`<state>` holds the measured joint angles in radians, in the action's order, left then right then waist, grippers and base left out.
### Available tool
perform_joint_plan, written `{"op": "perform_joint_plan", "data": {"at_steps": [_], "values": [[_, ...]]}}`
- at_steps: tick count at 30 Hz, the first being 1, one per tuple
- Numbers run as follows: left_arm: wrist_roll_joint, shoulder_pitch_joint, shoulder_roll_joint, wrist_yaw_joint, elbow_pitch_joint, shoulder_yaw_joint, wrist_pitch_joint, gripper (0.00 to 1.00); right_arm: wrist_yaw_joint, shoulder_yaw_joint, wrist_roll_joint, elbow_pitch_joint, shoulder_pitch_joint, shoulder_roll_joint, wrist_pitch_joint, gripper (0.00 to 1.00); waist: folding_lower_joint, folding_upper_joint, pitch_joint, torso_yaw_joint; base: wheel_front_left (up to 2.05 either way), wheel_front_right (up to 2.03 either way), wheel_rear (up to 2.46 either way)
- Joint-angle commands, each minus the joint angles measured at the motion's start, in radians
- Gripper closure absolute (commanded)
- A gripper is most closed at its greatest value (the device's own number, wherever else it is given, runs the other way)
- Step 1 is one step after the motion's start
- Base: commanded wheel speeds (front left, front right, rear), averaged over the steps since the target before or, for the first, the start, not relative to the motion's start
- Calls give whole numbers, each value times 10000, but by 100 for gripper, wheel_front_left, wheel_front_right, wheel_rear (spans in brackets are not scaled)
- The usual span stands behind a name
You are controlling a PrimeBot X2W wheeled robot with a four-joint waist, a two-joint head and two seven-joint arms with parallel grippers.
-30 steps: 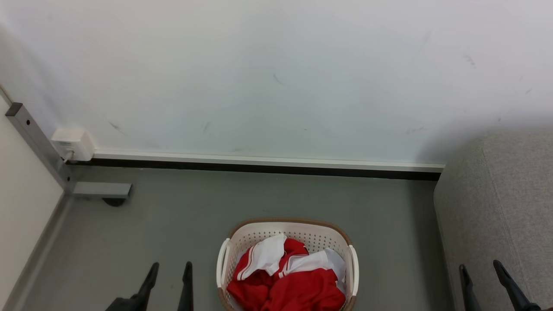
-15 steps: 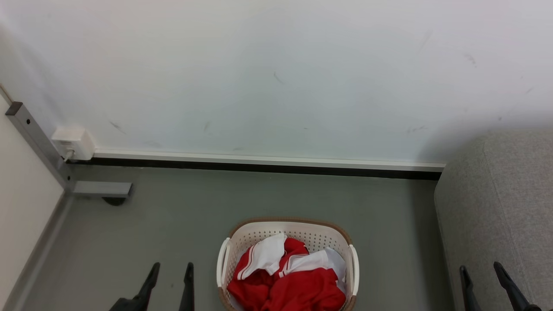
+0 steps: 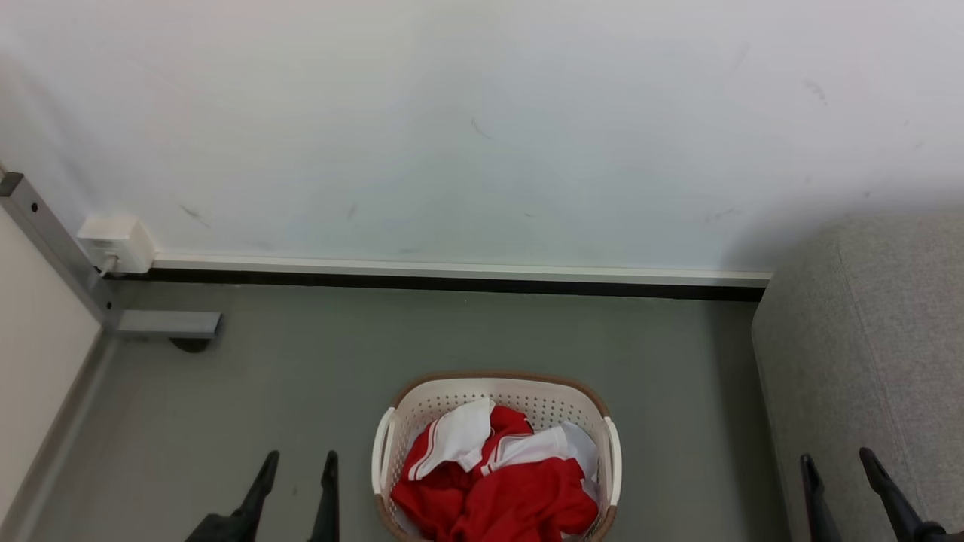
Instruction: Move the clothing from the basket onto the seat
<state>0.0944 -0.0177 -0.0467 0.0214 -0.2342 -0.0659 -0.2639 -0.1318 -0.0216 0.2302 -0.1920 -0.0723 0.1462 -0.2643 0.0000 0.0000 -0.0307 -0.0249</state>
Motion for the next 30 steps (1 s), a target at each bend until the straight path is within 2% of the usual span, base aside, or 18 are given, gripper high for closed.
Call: {"op": "perform_joint_plan", "data": {"at_steps": [1,10,17,30], "values": [[35,125,-66,36,42,18,-11,0,21,10,53,24,133,50,-1,0,0,0,-102,81,0,0,0],[-127,1381,-63,258,-213,-650,-9,0,21,-57,238,319,793,168,1,0,0,0,-1414,586,0,0,0],[-316,3361,-63,262,-1876,-1510,19,0,22,-65,416,701,1832,233,2,0,0,0,-3116,1095,0,0,0],[45,7742,-72,250,-5217,-3305,2488,0,21,-180,469,1424,4005,376,2,0,0,0,-6416,1922,0,0,0]]}}
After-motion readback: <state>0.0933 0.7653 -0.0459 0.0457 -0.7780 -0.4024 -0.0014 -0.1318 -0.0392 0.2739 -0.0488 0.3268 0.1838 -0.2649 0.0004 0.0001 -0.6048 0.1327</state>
